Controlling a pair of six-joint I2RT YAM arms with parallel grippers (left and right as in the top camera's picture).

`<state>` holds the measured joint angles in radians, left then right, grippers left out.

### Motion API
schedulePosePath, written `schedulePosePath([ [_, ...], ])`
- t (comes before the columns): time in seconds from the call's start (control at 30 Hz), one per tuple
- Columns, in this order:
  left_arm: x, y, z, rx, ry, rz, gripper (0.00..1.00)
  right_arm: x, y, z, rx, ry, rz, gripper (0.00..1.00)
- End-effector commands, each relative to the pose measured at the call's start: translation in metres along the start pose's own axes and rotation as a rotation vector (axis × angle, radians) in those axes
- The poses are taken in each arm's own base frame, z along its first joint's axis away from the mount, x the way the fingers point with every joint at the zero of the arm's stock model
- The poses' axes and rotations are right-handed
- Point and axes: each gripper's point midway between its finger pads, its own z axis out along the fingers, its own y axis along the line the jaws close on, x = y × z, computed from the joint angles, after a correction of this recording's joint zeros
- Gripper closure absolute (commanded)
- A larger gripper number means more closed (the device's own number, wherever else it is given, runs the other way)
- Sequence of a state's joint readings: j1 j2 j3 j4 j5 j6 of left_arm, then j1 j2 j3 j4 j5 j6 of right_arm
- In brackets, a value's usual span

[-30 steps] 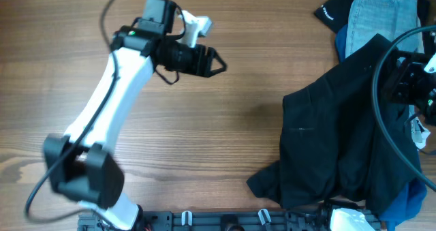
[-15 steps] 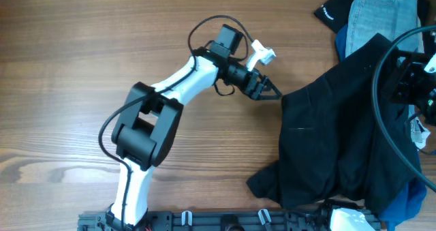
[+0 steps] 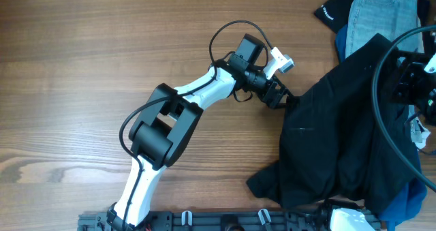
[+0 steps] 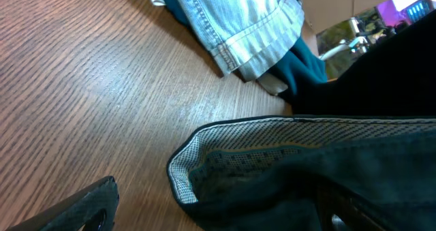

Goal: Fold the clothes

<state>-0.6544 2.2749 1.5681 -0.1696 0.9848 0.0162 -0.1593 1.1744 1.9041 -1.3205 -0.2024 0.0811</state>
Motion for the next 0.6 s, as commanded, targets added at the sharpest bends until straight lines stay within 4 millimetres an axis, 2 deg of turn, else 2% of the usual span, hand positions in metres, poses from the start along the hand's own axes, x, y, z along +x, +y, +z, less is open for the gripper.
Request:
schedulePosePath([
  [0.0,0.0,-0.024,-0.001,0.173,-0.002,0.011,0.09,-0.004,0.003,-0.001,-0.021,-0.014,-0.003,0.96],
  [0.07,-0.002,-0.045,-0.006,0.298,-0.006,0.037,0.17,-0.004,0.003,-0.001,-0.021,-0.014,-0.003,0.96],
  [0.13,-0.003,-0.056,-0.009,0.364,-0.008,0.055,0.3,-0.004,0.003,-0.001,-0.021,-0.015,-0.003,0.96],
  [0.27,0.003,-0.06,-0.003,0.364,0.016,0.033,0.42,-0.004,0.003,-0.001,-0.021,-0.017,-0.004,0.96],
  [0.33,0.008,-0.043,0.009,0.238,0.034,0.005,0.44,-0.005,0.004,-0.001,-0.022,-0.018,-0.005,0.96],
  [0.4,0.019,-0.009,0.019,0.016,0.067,-0.038,0.42,-0.004,0.003,-0.001,-0.022,-0.017,-0.005,0.96],
  [0.43,0.024,0.009,0.023,-0.113,0.085,-0.044,0.37,-0.005,0.003,-0.001,-0.022,-0.018,-0.005,0.96],
  [0.5,0.027,0.028,0.026,-0.259,0.095,-0.029,0.36,-0.004,0.003,-0.001,-0.022,-0.017,-0.004,0.96],
  [0.57,0.029,0.033,0.033,-0.336,0.104,-0.001,0.36,-0.005,0.003,-0.001,-0.022,-0.018,-0.005,0.96],
])
